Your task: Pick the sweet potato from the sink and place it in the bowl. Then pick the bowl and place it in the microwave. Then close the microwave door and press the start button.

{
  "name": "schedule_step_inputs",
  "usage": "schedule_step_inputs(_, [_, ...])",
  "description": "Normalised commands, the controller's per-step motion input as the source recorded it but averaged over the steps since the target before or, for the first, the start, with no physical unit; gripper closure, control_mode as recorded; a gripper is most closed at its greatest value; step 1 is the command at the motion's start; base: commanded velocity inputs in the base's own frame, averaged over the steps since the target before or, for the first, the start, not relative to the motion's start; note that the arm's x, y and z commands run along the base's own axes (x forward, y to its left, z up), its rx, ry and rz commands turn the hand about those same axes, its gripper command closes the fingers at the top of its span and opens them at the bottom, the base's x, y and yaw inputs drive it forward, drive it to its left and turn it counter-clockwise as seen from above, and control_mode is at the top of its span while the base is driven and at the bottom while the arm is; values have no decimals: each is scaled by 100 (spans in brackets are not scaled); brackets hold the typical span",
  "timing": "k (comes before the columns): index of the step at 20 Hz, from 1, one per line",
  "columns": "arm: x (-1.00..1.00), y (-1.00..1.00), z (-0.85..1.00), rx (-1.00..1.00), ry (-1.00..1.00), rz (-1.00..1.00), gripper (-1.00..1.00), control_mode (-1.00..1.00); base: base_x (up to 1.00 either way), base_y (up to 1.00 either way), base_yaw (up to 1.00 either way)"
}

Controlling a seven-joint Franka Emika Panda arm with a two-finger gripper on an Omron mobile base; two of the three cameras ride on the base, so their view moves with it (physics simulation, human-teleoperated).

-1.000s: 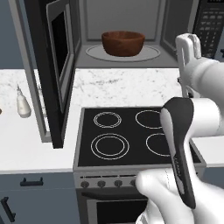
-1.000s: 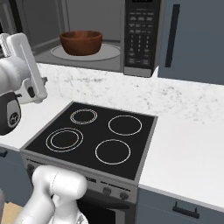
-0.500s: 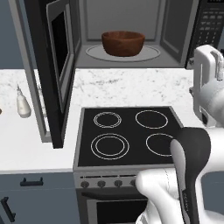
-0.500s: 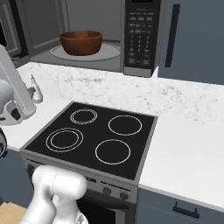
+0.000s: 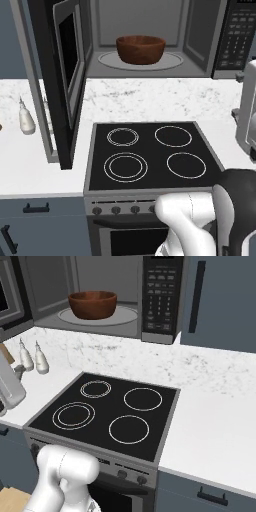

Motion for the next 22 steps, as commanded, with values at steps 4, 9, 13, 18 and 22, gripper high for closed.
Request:
schedule_step_inputs(4, [-61,1,0,7,0,1,-100,-100,0,0,0])
schedule_step_inputs(9, [-48,10,0,6,0,2,-100,-100,0,0,0])
schedule_step_inputs(13, [-42,10,0,4,0,2,-100,-100,0,0,0])
schedule_step_inputs(18, [-39,4,0,6,0,1,-100,-100,0,0,0])
schedule_step_inputs(22, [-32,21,0,3,-2,0,-100,-100,0,0,0])
